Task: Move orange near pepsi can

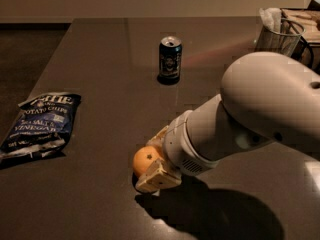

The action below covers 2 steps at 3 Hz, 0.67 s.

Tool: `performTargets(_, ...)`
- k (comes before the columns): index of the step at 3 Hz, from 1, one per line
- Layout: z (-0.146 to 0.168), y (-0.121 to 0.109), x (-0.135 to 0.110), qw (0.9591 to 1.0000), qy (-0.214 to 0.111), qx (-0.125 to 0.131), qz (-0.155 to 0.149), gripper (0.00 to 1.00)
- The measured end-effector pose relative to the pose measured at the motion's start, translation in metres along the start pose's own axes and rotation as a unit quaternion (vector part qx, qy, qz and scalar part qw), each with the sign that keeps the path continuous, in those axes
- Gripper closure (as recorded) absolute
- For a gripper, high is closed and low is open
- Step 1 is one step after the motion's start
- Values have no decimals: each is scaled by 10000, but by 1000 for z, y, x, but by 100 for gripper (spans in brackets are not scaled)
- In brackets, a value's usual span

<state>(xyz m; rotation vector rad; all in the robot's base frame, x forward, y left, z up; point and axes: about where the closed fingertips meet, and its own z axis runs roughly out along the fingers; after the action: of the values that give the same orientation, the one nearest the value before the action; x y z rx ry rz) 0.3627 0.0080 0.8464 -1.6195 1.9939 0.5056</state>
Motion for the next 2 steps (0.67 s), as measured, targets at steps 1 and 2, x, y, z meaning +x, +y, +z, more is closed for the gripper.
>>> performTargets(1,-6,-1,-9,10000,-39,11,-17,62)
performTargets(2,-25,-33,-18,9997,5,212,70,85)
